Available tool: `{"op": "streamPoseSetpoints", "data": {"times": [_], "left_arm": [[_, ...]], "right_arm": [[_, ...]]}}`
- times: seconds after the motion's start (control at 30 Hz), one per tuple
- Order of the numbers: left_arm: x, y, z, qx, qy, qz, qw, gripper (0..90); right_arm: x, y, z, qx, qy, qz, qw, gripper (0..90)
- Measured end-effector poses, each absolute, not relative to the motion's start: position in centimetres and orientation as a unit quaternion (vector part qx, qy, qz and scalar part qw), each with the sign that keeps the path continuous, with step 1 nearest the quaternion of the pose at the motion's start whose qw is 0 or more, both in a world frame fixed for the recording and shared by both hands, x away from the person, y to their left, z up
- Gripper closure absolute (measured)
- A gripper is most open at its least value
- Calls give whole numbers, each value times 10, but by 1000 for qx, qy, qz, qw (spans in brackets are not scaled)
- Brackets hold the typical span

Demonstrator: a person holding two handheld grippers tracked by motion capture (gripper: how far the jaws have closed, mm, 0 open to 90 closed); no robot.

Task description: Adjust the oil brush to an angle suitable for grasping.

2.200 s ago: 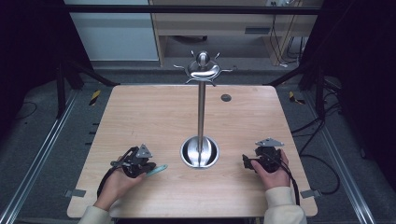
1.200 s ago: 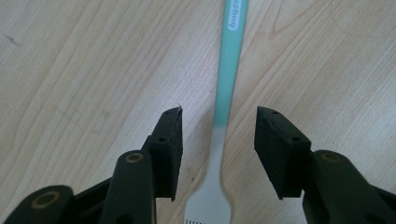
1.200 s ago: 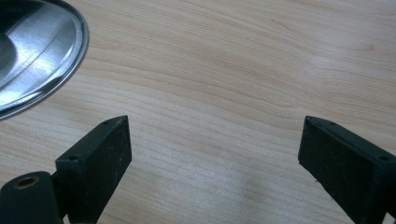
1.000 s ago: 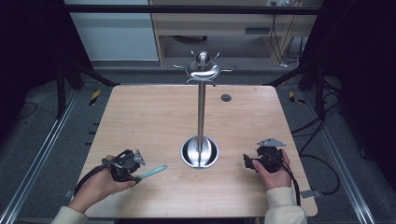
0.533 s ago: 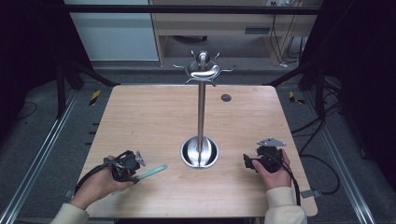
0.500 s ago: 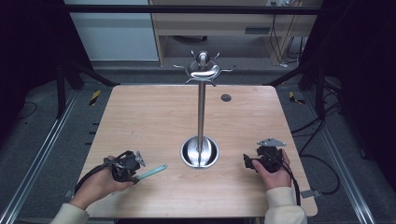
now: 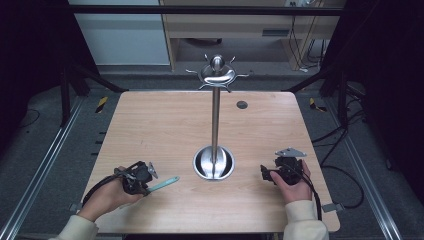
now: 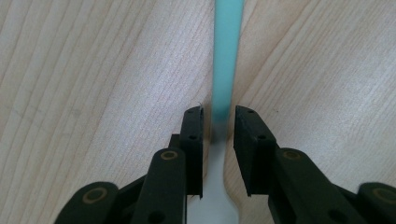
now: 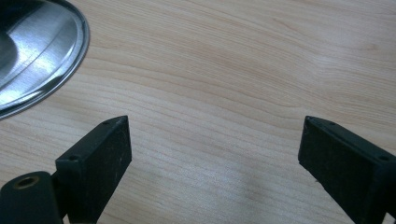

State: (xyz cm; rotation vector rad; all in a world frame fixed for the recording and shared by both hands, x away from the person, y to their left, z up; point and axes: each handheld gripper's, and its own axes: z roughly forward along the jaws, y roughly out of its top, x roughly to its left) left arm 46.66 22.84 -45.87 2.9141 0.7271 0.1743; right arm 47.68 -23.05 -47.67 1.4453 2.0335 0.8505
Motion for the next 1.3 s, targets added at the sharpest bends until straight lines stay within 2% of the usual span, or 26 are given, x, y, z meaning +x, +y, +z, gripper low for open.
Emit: {"op": "streamPoseSetpoints", "data": {"times": [0.73, 1.3], "left_arm": [[466, 226, -461, 969, 233, 56, 59, 816], [458, 253, -424, 949, 265, 91, 146, 819]], "right_arm": [[477, -231, -477, 531, 746, 313, 250, 102], [477, -231, -477, 530, 748, 312, 249, 102]]}}
